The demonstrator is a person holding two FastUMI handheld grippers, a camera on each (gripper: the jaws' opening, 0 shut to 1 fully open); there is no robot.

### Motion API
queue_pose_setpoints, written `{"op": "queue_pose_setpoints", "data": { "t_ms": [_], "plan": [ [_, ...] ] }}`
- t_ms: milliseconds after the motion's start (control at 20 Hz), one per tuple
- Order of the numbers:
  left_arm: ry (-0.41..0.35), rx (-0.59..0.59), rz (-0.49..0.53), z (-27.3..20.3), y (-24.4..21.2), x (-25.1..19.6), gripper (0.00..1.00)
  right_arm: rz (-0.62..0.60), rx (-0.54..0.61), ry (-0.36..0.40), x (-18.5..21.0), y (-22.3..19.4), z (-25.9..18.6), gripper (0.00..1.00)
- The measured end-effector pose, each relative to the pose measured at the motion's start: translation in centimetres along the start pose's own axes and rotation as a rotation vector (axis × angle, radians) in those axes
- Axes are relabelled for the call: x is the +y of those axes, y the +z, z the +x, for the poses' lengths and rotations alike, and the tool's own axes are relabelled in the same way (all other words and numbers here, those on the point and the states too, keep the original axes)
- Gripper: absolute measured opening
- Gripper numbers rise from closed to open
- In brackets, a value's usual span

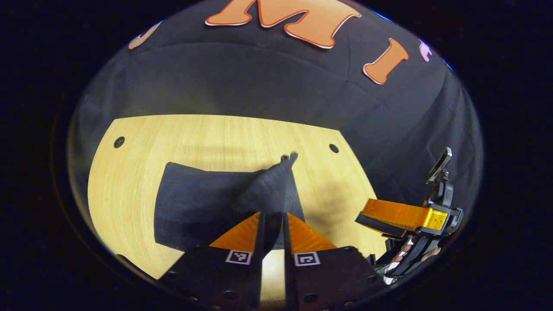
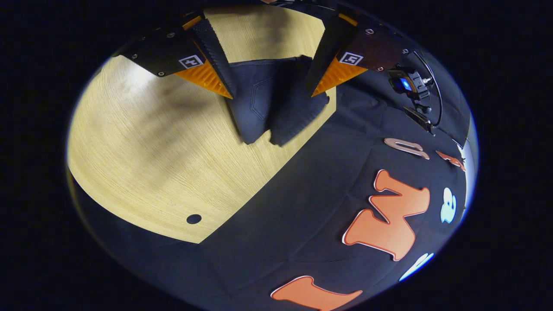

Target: Grasp the waist and the cuffs of the jeans and fold them to make the two legs overlap; first hold the waist and fold one-third of the jeans toward the cuffs, then hold the cuffs and fold the remaining one-third in the same direction to finish folding.

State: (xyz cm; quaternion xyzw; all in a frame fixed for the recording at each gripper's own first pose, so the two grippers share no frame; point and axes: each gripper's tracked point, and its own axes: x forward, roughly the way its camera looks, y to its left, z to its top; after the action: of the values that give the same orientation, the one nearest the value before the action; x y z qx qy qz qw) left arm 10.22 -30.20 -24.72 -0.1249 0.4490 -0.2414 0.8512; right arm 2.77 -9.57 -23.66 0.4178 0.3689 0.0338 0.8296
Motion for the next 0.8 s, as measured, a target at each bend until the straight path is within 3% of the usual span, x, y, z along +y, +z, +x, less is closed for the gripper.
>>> {"op": "queue_pose_setpoints", "data": {
  "t_ms": [100, 200, 350, 600, 800],
  "plan": [
    [-0.059, -0.022, 0.014, -1.0, 0.4, -1.2, 0.4, 0.002, -0.009, 0.007, 0.3, 0.1, 0.1, 0.98],
    [-0.064, -0.069, 0.011, -1.9, 1.2, -1.1, 0.57, -0.033, -0.025, -0.003, 0.5, 0.2, 0.1, 0.98],
    [-0.065, -0.139, -0.012, -4.9, 2.3, -0.5, 0.89, -0.119, -0.067, -0.004, 2.5, 0.7, -0.3, 0.98],
    [-0.036, -0.339, 0.02, -10.4, 5.3, 1.7, 0.97, -0.271, -0.18, 0.045, 7.8, 1.8, -2.8, 0.98],
    [0.021, -0.588, 0.098, -19.5, 8.3, 3.2, 0.97, -0.409, -0.315, 0.057, 12.3, 1.7, -5.8, 0.98]
  ]
}}
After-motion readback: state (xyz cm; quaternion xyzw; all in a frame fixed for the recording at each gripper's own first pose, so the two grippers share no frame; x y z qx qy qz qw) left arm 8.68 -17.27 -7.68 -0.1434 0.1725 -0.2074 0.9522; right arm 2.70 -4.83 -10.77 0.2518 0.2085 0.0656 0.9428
